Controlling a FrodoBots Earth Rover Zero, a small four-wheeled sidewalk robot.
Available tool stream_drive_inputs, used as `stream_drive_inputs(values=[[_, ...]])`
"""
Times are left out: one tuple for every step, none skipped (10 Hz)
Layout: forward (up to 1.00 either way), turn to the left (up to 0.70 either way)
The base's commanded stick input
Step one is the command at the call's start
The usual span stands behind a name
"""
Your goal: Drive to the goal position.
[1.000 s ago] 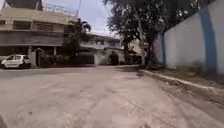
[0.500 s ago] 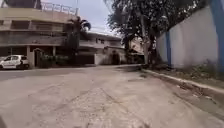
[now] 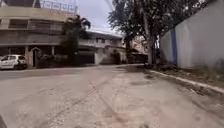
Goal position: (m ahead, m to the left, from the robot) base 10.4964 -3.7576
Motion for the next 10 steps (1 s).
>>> stream_drive_inputs(values=[[1.0, 0.0], [1.0, 0.0], [1.0, 0.0], [1.0, 0.0], [1.0, -0.02], [1.0, -0.07], [1.0, -0.3], [1.0, -0.39], [1.0, -0.26], [1.0, -0.07]])
